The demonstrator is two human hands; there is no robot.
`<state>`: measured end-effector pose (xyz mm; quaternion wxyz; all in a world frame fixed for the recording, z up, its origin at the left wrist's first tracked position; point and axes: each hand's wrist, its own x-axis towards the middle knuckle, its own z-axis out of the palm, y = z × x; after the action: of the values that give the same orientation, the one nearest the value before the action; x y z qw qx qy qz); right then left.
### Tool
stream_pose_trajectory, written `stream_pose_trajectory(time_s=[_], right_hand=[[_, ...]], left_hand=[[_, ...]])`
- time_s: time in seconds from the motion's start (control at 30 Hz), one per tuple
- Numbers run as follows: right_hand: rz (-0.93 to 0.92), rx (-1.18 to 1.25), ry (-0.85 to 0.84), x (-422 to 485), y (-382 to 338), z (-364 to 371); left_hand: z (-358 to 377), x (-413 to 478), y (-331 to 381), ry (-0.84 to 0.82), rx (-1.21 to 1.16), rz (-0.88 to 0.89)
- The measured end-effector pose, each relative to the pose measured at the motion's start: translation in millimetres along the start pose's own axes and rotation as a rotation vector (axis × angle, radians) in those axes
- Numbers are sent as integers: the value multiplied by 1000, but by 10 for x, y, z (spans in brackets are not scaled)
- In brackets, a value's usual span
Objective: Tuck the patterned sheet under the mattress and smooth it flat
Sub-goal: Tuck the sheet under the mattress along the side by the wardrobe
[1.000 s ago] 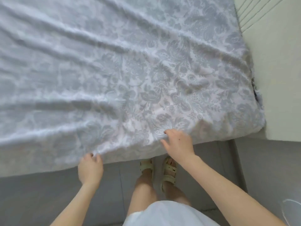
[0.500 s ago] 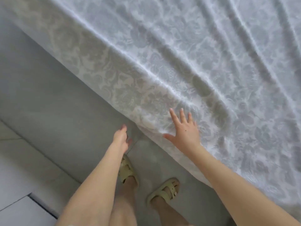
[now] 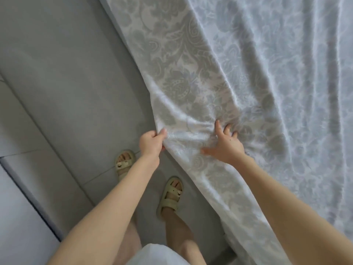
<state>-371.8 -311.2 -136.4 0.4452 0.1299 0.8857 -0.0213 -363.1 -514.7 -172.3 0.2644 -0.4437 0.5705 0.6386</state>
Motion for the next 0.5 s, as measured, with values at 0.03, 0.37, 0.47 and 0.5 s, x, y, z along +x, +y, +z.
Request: stream_pose_trajectory(time_s=[0.03, 0.37, 0.47, 0.5], right_hand=[[-12, 31, -22, -60, -25, -24], [-139, 526, 96, -528, 393, -232], [-80, 538, 121, -521, 443, -244], [-76, 514, 144, -518, 440, -248]], left_hand=[[-107, -197, 87, 22, 33, 56], [46, -1248, 858, -201, 66, 440], [-95, -601, 488, 108, 92, 281], [-115, -411, 357, 137, 109, 197]])
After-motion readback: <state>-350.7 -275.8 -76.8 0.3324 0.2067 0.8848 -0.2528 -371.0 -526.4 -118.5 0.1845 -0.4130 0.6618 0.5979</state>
